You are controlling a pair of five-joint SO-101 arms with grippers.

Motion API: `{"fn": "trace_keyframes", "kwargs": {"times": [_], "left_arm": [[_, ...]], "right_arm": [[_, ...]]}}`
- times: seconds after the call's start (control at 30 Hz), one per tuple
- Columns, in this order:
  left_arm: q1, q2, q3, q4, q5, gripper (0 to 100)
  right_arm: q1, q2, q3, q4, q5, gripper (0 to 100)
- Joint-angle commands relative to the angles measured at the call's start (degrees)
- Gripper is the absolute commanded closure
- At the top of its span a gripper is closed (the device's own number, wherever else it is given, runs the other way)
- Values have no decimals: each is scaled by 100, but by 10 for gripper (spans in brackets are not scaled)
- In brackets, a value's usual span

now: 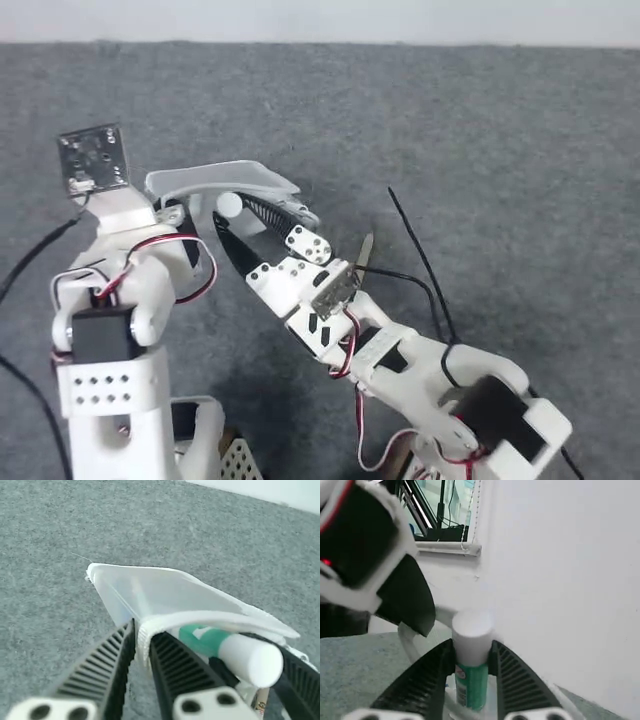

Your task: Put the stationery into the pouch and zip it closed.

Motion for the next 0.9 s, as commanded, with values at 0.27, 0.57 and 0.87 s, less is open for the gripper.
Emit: {"fn": "trace_keyframes", "kwargs": {"times": [0.27, 0.57, 0.87], "left_arm": [[-53, -105, -330, 0, -44, 990], [-62, -105, -321, 9, -44, 990], [-457, -105, -321, -18, -35, 990]], "right_arm": [[-101, -84, 53, 532, 123, 878], [-84, -92, 114, 541, 149, 882], [-92, -699, 475, 567, 695, 882]]}}
